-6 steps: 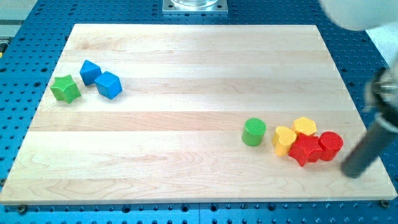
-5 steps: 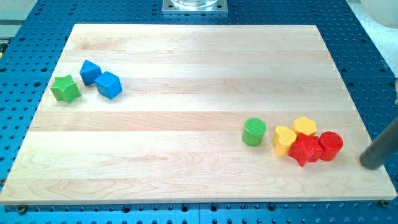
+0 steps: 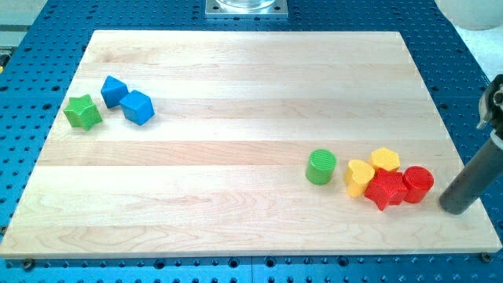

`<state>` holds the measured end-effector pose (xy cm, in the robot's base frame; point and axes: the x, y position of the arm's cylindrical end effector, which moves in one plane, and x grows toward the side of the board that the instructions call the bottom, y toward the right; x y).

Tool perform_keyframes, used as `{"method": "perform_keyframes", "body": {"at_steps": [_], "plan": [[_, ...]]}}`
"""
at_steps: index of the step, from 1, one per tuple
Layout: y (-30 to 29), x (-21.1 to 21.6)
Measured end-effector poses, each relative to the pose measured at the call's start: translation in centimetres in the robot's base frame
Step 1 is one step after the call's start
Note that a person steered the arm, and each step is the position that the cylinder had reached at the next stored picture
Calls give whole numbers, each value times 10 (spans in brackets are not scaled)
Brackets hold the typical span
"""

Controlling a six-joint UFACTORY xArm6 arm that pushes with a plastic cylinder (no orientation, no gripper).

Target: Place red circle bottom left to the yellow hexagon

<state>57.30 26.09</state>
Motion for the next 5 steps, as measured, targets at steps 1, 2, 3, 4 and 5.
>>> {"method": "perform_keyframes", "body": {"at_steps": [1,2,3,4,5], "plan": [[-2,-3],[5,-26],[-6,-25],[-35,-13],[-57,-10]]}}
